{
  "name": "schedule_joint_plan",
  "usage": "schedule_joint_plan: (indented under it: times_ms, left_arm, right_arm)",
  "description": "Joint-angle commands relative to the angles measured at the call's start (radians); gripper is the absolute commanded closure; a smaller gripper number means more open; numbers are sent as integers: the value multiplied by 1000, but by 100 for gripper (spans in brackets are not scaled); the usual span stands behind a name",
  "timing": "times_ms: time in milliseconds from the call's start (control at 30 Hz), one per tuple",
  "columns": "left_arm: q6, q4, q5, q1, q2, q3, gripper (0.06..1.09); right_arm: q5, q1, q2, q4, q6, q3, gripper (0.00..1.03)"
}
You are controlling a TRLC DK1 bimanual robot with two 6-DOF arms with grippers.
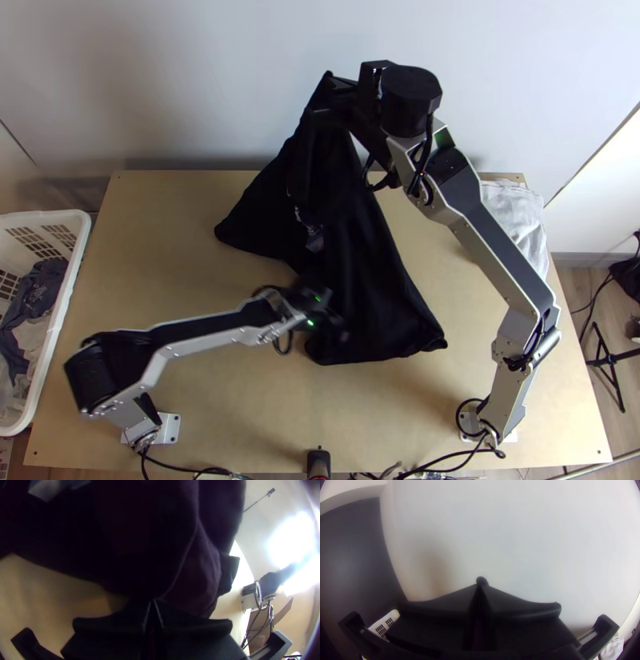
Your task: Fold the t-shirt
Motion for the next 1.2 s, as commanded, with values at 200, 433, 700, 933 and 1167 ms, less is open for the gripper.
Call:
schedule_joint_plan:
  times_ms: [200, 433, 700, 933, 1167]
  left_arm:
    - [313, -238, 101, 535, -223, -89, 105]
    - [466, -261, 108, 702, -243, -74, 105]
    - [607, -248, 110, 861, -114, 19, 105]
    - [530, -251, 110, 930, -30, 184, 105]
    - [466, -255, 122, 917, -8, 308, 105]
  right_arm:
    - [0, -99, -66, -2, -7, -23, 98]
    - [0, -136, -129, -19, -12, -82, 98]
    - [-1, -206, -283, -17, -24, -289, 97]
    - [-18, -223, -456, 12, -34, -589, 98]
    - [-46, -202, -571, 26, -26, -830, 98]
